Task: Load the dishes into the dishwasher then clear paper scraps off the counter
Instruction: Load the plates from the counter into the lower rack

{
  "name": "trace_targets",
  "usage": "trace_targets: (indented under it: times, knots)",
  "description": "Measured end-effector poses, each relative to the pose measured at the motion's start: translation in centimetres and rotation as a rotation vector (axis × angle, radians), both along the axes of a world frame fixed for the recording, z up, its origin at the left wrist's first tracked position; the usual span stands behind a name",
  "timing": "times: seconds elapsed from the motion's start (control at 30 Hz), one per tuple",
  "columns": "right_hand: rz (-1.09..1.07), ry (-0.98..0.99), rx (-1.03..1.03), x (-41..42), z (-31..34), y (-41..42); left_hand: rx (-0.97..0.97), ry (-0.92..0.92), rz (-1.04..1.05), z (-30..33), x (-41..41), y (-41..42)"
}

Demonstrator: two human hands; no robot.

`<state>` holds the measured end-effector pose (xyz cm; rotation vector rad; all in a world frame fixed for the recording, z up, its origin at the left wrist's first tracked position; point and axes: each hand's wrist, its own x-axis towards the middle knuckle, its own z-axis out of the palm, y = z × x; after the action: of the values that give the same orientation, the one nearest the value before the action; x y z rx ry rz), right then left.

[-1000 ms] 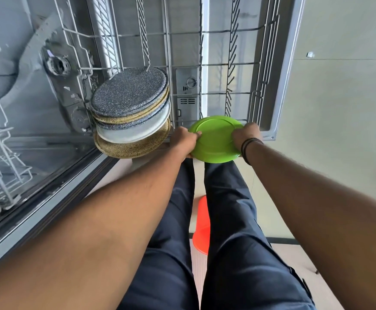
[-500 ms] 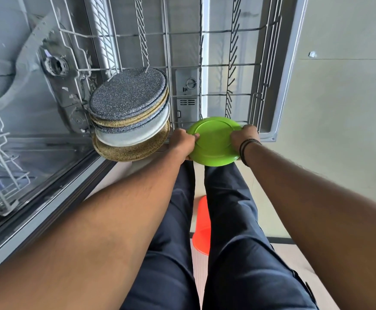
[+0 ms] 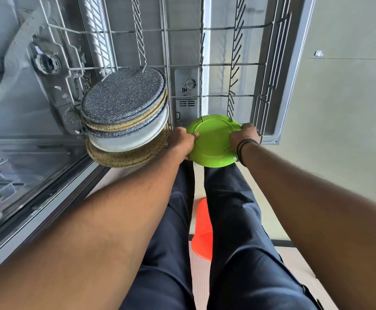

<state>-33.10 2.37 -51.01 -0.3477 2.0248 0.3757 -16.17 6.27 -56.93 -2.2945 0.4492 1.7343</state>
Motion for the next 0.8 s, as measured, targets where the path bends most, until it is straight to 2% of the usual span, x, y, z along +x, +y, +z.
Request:
trace_targets:
  times: [0.37,0.8]
  knots:
    - [0.063,0.087,-0.026,0.5,-0.1,0.4,0.005,-0.001,0.000,0.5,0.0,-0.6]
    - [0.037,0.070,0.019,0.3,0.3,-0.2,0.021,0.026,0.077,1.0,0.2,-0.6]
